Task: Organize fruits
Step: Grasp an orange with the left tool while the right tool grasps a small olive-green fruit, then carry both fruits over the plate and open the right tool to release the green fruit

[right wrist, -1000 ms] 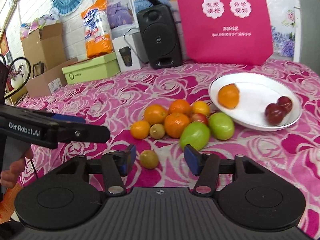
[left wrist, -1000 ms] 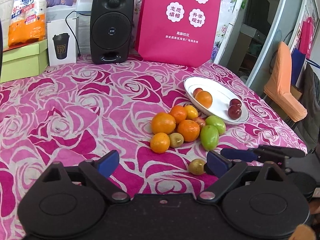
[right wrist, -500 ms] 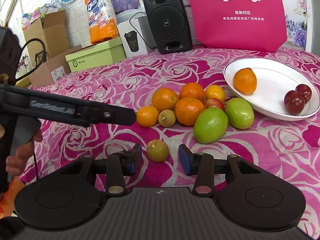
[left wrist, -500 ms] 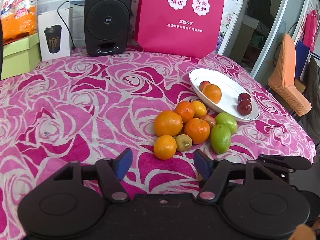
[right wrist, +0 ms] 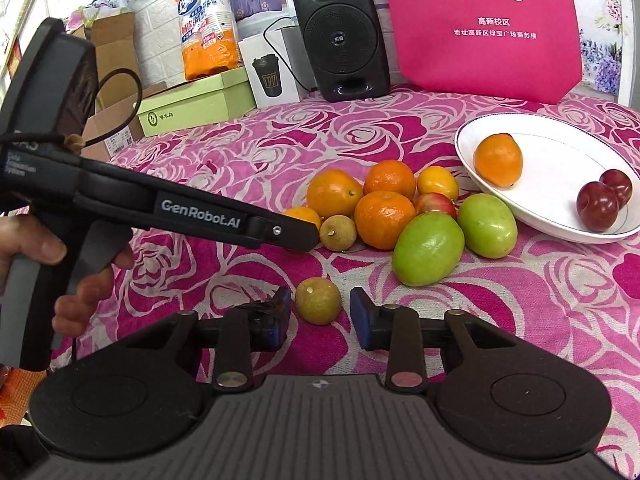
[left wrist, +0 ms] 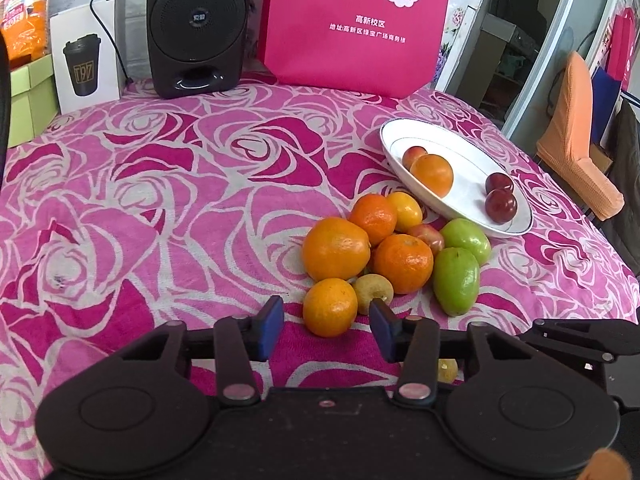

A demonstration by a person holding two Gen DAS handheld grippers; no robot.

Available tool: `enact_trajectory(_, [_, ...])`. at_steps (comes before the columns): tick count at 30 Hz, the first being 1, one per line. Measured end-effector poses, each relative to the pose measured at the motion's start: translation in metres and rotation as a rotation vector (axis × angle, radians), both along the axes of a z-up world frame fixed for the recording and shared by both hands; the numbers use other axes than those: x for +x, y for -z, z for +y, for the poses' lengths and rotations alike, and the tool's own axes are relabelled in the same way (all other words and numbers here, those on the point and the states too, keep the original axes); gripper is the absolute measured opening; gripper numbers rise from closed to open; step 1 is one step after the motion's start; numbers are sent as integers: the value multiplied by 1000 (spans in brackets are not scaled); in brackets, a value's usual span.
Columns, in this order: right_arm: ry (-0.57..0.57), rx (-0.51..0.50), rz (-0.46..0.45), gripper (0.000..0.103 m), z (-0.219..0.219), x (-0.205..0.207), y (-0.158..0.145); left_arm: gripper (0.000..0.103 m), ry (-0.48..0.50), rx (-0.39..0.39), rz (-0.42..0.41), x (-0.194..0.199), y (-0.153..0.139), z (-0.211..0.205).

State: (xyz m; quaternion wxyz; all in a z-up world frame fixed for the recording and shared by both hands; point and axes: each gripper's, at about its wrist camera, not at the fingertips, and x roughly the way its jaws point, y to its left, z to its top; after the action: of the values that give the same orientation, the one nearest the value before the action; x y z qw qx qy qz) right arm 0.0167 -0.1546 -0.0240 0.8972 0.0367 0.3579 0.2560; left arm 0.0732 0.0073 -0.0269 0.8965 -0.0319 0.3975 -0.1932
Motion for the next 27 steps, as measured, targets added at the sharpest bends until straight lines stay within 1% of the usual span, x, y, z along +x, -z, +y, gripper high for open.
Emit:
enact_trajectory(4, [-3,-1,2,51,0,0,0,103,3,-7,12,4,2,0])
enact_trajectory(6, [-8,5,6,45,-1,0,0,103,6,-9,15,4,2,-1])
enact_trajectory(17, [-9,7,8,45,-1,0,0,103,9,-10,15,2,1,-1])
enact_trajectory(23, [-3,7,4,45,-3,-1,-2,103,21,-9,-3,-8,-7,-1])
enact_trajectory(27, [9,6,-9,45,-7,-2,-5,103,24,-14,-26,-14,-18,-1])
